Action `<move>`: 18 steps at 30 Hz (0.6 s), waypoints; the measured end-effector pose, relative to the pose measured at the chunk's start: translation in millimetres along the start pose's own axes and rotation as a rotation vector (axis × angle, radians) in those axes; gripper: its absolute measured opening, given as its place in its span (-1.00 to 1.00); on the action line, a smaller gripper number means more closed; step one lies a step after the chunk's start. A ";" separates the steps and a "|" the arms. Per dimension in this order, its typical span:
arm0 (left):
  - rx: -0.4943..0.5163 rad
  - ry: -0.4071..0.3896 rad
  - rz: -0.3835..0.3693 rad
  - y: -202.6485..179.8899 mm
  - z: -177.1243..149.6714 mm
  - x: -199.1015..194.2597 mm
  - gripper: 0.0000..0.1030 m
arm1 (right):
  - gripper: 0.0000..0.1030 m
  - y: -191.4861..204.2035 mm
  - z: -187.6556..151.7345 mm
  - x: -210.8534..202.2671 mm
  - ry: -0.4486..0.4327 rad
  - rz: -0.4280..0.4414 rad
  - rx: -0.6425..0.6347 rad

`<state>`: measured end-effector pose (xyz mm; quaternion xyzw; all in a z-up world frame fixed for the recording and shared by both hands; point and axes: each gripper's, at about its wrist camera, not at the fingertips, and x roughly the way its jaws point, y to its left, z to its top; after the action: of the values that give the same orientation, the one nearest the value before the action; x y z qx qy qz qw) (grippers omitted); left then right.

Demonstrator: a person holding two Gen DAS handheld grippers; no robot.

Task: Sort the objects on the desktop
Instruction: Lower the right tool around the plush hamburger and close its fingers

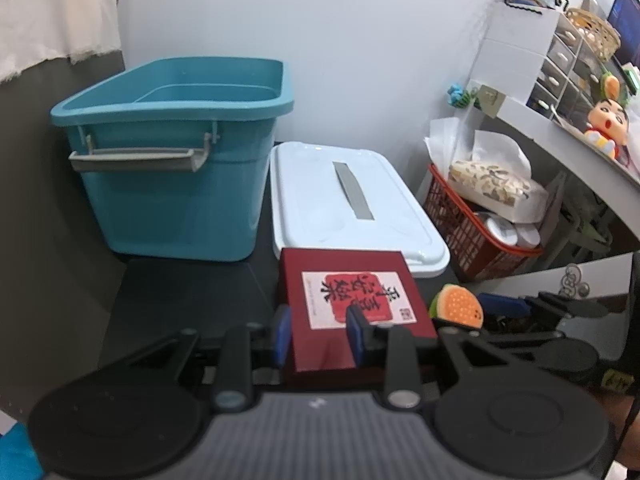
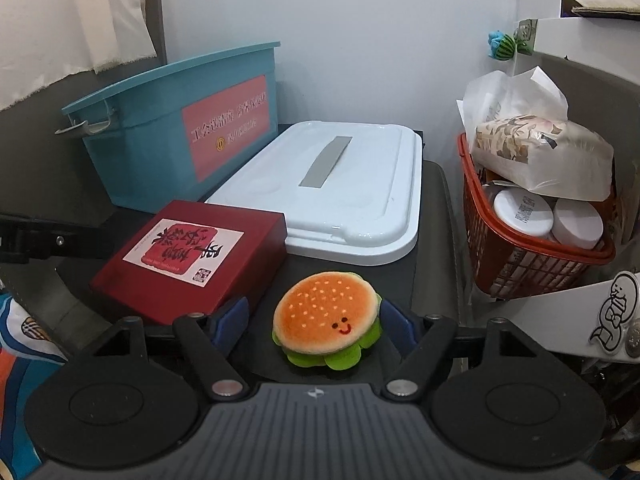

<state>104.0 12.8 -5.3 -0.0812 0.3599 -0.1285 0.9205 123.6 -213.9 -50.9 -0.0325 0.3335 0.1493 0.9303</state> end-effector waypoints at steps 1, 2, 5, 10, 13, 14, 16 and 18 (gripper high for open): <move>-0.001 0.000 -0.002 0.0 0.4 0.6 -0.36 | 0.49 0.4 0.2 0.5 -0.003 0.000 -0.004; 0.000 0.001 -0.004 -0.2 0.8 1.4 -0.36 | 0.49 1.1 -0.1 1.0 -0.007 0.000 -0.010; 0.003 0.005 -0.010 -0.8 1.1 3.2 -0.35 | 0.49 2.0 -1.5 5.0 0.002 -0.005 -0.021; 0.001 0.014 -0.014 0.0 0.1 5.9 -0.35 | 0.49 3.5 -4.8 10.2 0.023 -0.033 -0.046; 0.001 0.013 -0.015 0.3 0.4 5.6 -0.35 | 0.46 6.4 -7.2 13.2 0.038 -0.046 -0.076; 0.000 0.013 -0.015 0.2 0.7 5.3 -0.35 | 0.44 7.0 -8.3 14.7 0.047 -0.050 -0.084; 0.000 0.011 -0.014 -0.1 1.4 4.6 -0.35 | 0.41 7.0 -9.3 15.1 0.049 -0.055 -0.088; 0.001 0.007 -0.013 -0.3 1.8 3.2 -0.34 | 0.39 7.0 -9.2 14.1 0.047 -0.065 -0.095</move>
<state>107.5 11.7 -6.0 -0.0828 0.3627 -0.1346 0.9184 126.2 -205.1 -66.7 -0.0908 0.3465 0.1339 0.9240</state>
